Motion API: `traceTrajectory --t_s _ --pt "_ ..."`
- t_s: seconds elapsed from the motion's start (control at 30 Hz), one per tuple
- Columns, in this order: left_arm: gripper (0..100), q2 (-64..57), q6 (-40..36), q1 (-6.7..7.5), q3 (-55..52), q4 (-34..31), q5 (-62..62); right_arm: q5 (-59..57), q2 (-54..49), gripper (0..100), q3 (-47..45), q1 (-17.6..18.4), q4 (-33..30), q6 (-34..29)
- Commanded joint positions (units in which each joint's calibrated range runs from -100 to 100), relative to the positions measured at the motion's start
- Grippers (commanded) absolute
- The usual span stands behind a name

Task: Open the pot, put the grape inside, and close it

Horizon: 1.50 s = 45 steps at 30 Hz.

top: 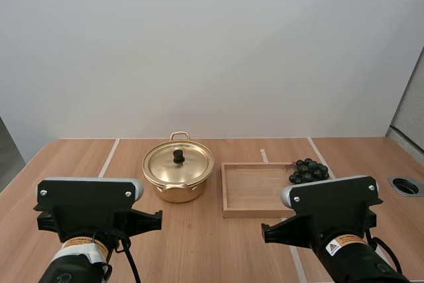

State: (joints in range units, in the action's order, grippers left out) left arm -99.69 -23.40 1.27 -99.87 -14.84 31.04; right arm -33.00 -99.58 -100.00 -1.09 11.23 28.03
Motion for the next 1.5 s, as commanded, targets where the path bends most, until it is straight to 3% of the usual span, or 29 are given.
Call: traceTrajectory --t_s 0.0,0.43,0.7,0.9,1.07,1.47 --pt "0 -0.3 -0.2 -0.07 -0.1 0.4 -1.1 -0.1 -0.4 0 0.0 -0.1 -0.4 -0.1" --pt "0 -0.3 -0.3 -0.07 -0.1 0.4 -1.1 0.1 -0.4 0 0.0 -0.1 -0.4 -0.1" --pt "0 -0.3 1.2 -0.07 1.3 0.4 -9.6 2.6 -0.4 0 1.9 -0.1 2.6 -0.1" --pt "0 1.8 1.7 -0.07 9.5 0.9 -9.6 3.2 2.0 0 14.5 -0.1 2.6 -0.1" --pt "0 9.0 1.6 -0.07 19.3 1.4 -7.9 1.6 11.4 0 25.6 -0.1 2.6 -0.1" --pt "0 29.2 1.5 -0.07 47.4 9.7 20.8 -22.6 35.2 0 47.0 -0.1 1.9 -0.1"
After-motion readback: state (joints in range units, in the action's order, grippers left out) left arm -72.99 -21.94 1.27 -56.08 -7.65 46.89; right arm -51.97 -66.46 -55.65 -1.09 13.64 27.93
